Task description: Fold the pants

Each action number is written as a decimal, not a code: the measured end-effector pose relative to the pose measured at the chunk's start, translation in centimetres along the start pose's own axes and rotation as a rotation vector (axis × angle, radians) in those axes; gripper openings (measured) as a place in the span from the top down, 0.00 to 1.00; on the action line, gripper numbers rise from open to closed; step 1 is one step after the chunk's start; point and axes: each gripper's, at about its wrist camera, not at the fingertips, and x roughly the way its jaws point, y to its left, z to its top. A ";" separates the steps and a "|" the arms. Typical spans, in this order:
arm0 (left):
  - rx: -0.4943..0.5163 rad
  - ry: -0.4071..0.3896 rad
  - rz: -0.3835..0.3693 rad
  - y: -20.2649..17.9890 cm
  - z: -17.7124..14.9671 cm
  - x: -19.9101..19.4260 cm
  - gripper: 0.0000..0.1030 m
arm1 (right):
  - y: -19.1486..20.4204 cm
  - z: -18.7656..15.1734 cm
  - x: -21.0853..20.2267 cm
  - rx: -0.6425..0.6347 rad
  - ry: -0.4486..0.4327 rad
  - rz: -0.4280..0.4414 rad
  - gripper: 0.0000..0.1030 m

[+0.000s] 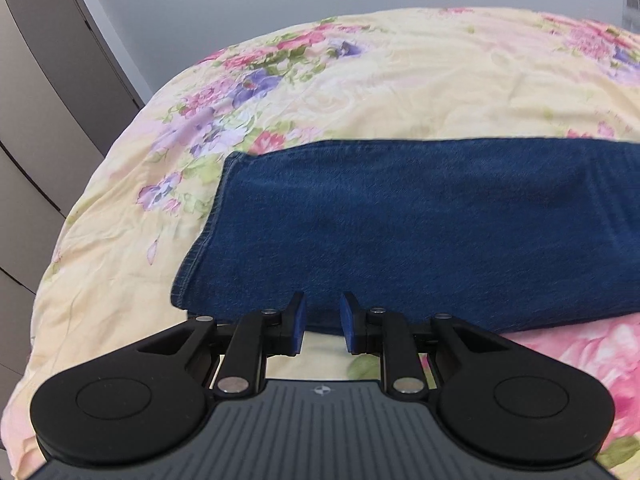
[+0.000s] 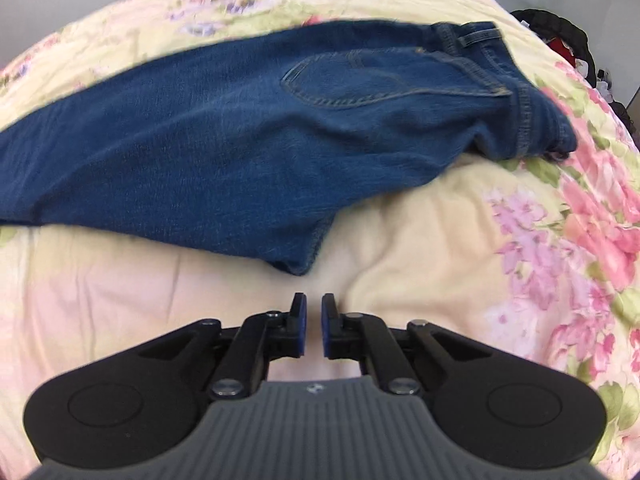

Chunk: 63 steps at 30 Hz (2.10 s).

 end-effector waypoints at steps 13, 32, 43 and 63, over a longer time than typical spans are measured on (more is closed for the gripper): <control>0.031 0.006 -0.020 -7.1 2.4 1.6 0.75 | -16.9 11.8 -3.2 0.192 -0.241 0.008 0.70; 0.010 0.084 0.062 -9.5 4.4 7.2 0.76 | -21.1 21.3 11.6 -0.115 -0.254 0.146 0.88; -0.005 0.094 0.067 -9.7 4.4 7.6 0.78 | -17.9 23.8 8.3 -0.206 -0.405 -0.004 0.96; -0.062 -0.018 -0.026 -10.2 3.4 3.0 0.78 | -29.9 10.9 3.0 0.633 -0.193 0.166 0.45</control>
